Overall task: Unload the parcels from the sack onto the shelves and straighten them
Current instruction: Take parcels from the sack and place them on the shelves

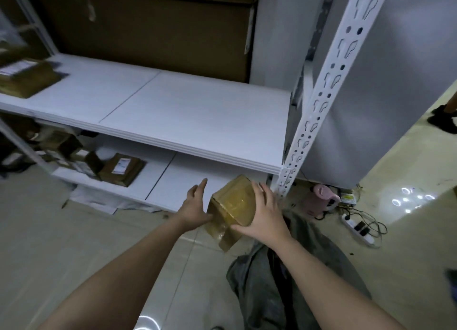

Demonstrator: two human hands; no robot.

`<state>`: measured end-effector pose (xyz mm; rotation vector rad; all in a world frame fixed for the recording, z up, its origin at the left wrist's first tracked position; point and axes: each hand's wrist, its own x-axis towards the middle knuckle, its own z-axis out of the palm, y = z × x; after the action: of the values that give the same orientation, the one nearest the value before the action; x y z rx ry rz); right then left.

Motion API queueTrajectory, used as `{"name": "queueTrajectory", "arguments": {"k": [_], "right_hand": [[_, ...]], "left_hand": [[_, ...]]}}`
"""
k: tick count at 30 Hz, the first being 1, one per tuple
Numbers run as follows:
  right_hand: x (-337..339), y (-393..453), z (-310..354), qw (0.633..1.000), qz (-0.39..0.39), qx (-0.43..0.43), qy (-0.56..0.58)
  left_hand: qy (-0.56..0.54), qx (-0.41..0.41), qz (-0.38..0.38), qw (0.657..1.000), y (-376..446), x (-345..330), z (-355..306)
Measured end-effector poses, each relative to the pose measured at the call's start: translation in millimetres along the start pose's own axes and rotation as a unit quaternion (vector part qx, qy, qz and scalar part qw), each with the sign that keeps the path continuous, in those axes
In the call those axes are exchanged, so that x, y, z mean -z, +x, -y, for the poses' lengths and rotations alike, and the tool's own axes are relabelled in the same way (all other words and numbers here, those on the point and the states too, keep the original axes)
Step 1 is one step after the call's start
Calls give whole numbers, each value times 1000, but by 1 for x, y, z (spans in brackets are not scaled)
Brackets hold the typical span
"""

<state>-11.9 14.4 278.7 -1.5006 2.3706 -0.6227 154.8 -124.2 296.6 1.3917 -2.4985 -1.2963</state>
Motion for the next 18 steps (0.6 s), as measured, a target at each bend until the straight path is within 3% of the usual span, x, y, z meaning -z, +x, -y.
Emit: {"name": "queueTrajectory", "arguments": {"k": [5, 8, 11, 15, 18], "right_hand": [[6, 3, 8, 983, 2, 148, -112], [13, 6, 16, 958, -11, 240, -155], [20, 9, 26, 937, -20, 291, -191], [25, 12, 32, 926, -7, 318, -203], [30, 11, 33, 967, 11, 229, -111]], "left_hand": [[149, -122, -33, 981, -3, 11, 7], [314, -218, -74, 921, -7, 17, 5], [398, -271, -85, 872, -10, 17, 0], [425, -265, -101, 860, -13, 16, -6], [371, -279, -110, 879, -18, 18, 2]]}}
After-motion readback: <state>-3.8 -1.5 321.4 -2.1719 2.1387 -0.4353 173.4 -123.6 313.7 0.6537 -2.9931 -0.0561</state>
